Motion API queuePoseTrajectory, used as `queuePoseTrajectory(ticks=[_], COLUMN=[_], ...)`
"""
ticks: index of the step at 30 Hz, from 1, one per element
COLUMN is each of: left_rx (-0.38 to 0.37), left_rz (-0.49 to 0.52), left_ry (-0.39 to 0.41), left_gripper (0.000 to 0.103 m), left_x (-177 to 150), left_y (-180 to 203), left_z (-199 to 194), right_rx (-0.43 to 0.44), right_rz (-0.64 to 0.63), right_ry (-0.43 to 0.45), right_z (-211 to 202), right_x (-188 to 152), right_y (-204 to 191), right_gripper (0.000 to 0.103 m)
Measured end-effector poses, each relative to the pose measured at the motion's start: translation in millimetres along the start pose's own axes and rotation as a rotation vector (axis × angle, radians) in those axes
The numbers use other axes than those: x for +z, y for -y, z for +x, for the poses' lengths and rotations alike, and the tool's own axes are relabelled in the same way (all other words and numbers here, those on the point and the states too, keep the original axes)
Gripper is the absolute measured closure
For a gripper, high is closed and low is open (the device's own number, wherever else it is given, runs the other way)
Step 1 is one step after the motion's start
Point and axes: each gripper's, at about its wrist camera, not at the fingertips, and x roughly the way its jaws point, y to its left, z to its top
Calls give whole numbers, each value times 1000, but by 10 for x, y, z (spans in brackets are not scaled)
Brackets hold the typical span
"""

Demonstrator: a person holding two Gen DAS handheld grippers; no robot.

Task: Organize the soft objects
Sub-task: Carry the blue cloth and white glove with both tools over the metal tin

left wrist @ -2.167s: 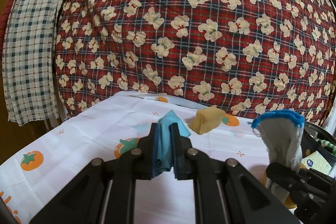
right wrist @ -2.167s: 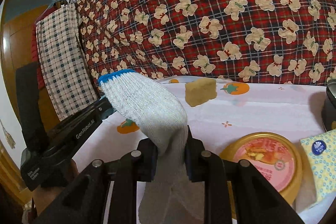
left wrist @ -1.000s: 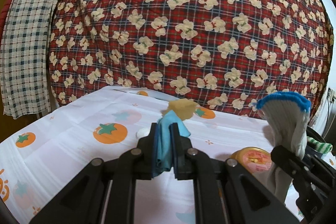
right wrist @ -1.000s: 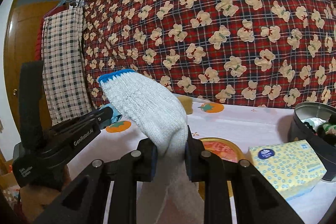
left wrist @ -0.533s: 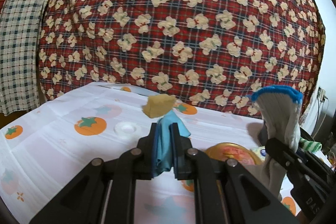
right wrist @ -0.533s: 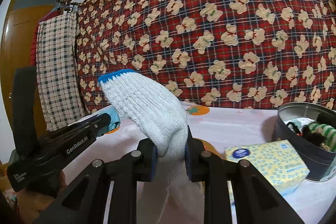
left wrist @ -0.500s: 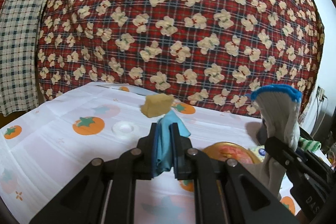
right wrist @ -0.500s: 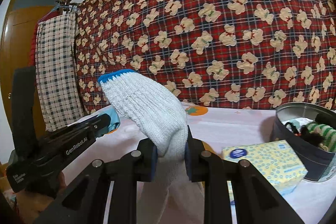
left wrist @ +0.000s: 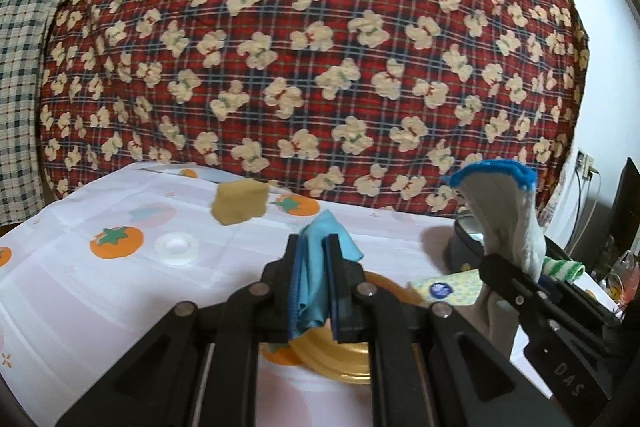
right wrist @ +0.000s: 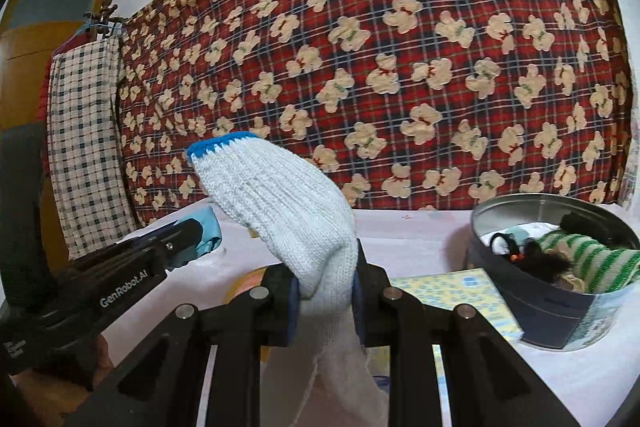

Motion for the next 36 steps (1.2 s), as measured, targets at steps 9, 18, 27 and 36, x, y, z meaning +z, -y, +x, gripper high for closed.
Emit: queuePoseTrajectory(ticks=[9,18,27,36], left_rx=[-66,-151,-224,-286], left_rz=[46,102,145,157], left_ry=[9,5,15,7], left_gripper=[94,94,94,94], left_x=[38,57,112,212], left_y=[440,993,1492,1936], left_z=[11,93,187,423], right_rx=[-79,-201,-324,-473], right_rz=[21,12,-3,-48], right_ry=[28,59,88,112], right_z=[-166,-294,-361,-210], right_x=[28,99,230,394], right_y=[422,939,1477,2005], right_gripper=[80,80,80,80])
